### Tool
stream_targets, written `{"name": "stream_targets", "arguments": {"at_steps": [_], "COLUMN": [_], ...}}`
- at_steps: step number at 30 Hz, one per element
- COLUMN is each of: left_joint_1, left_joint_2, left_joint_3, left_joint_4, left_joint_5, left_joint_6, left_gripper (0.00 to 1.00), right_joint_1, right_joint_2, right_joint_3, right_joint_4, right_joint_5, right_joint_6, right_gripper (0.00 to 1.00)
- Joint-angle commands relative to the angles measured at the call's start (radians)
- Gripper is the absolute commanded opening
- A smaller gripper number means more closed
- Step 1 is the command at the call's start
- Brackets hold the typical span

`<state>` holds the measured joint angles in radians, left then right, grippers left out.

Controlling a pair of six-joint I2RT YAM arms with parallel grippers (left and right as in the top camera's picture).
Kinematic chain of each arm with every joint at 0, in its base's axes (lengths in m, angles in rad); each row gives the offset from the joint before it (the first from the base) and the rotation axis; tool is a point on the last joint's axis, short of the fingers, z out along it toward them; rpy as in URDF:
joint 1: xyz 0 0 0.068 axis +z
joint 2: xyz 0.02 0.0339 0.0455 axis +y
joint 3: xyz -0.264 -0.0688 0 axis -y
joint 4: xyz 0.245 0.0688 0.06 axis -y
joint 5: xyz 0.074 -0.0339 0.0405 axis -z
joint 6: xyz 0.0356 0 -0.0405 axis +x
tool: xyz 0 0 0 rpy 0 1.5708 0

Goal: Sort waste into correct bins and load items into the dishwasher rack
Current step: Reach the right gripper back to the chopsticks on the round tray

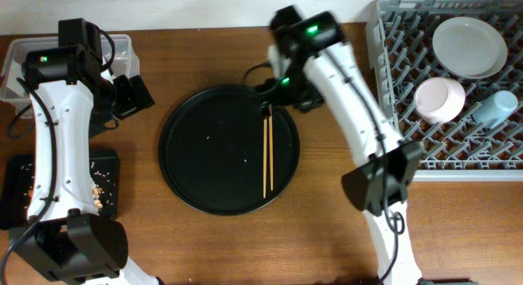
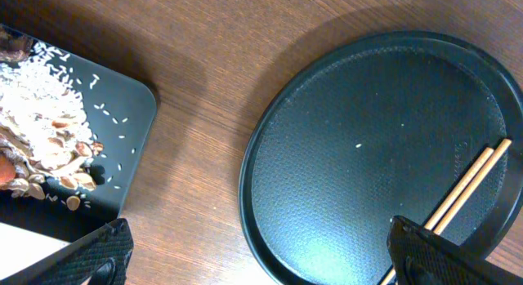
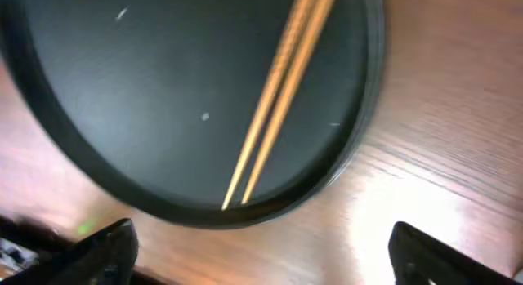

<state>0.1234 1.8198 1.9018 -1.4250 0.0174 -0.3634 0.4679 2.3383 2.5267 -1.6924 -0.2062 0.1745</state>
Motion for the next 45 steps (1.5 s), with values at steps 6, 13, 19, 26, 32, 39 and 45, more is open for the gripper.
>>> {"name": "stream_targets", "arguments": {"at_steps": [6, 13, 19, 26, 32, 39, 45], "left_joint_1": [-0.003, -0.003, -0.003, -0.003, -0.003, -0.003, -0.003], "left_joint_2": [-0.002, -0.002, -0.002, -0.002, -0.002, -0.002, -0.002], "left_joint_3": [-0.002, -0.002, -0.002, -0.002, -0.002, -0.002, -0.002], "left_joint_4": [-0.001, -0.001, -0.001, -0.001, -0.001, -0.001, -0.001], "left_joint_5": [-0.011, -0.011, -0.011, -0.011, -0.011, -0.011, -0.011], "left_joint_6": [-0.010, -0.010, -0.010, -0.010, -0.010, -0.010, -0.010], "left_gripper": [0.99, 0.99, 0.99, 0.99, 0.99, 0.99, 0.99], "right_joint_1": [0.162, 0.190, 0.199, 0.196, 0.174, 0.166, 0.166], "right_joint_2": [-0.034, 0.055, 0.159, 0.255, 0.284, 0.285, 0.285], "right_joint_3": [-0.004, -0.005, -0.005, -0.005, -0.028, -0.171, -0.233], "right_joint_4": [0.082, 0.134, 0.137, 0.138, 0.156, 0.267, 0.318], "right_joint_5": [0.066, 0.166, 0.182, 0.193, 0.212, 0.211, 0.211], "right_joint_6": [0.093, 0.340, 0.340, 0.340, 0.341, 0.358, 0.358], "right_gripper": [0.98, 0.73, 0.56, 0.51, 0.51, 0.52, 0.52]}}
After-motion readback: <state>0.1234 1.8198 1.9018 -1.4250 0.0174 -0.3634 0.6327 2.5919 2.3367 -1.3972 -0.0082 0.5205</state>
